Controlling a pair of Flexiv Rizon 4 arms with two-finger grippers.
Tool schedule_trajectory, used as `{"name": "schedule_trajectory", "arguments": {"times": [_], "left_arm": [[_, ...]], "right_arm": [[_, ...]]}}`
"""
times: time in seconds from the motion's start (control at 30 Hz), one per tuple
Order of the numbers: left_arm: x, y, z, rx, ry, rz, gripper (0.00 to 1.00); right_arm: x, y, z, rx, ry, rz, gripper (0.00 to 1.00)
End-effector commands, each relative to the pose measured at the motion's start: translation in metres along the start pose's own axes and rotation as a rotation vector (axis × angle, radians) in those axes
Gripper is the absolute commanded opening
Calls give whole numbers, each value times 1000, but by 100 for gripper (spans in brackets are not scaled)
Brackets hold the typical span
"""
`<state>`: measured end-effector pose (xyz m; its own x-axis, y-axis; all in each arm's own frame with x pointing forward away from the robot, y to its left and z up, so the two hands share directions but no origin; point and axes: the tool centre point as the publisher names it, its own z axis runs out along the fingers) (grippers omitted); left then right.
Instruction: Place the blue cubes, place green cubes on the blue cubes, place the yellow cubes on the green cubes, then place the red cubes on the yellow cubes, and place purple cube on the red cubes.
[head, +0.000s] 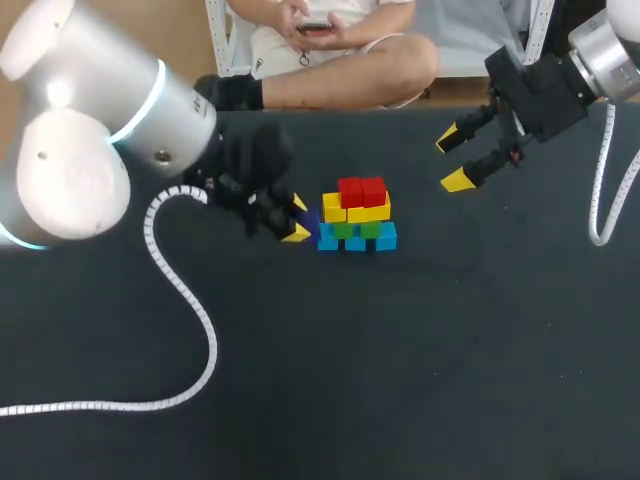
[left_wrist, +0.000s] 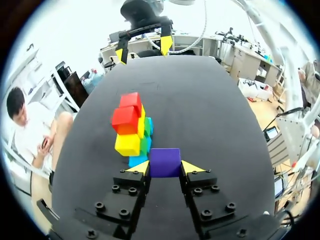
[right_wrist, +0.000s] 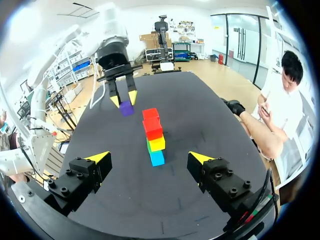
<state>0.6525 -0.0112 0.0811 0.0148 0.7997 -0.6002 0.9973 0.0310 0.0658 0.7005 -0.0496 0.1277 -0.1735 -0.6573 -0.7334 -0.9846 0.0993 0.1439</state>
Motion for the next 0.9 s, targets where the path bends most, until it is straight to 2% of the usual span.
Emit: {"name": "schedule_trajectory", "arguments": {"times": [0.03, 0.27, 0.63, 0.8, 0.9], "left_arm": [[-12, 18, 1, 44, 14, 23, 0], [-21, 27, -3, 40, -4, 61, 0], [-41, 39, -25, 28, 23, 107, 0], [-54, 46, -23, 46, 41, 127, 0], [-56, 47, -22, 57, 35, 141, 0]], "right_arm": [[0, 0, 0, 1, -1, 0, 100], [0, 0, 0, 1, -1, 0, 100], [0, 0, 0, 1, -1, 0, 100], [0, 0, 0, 1, -1, 0, 100], [0, 0, 0, 1, -1, 0, 100]]}}
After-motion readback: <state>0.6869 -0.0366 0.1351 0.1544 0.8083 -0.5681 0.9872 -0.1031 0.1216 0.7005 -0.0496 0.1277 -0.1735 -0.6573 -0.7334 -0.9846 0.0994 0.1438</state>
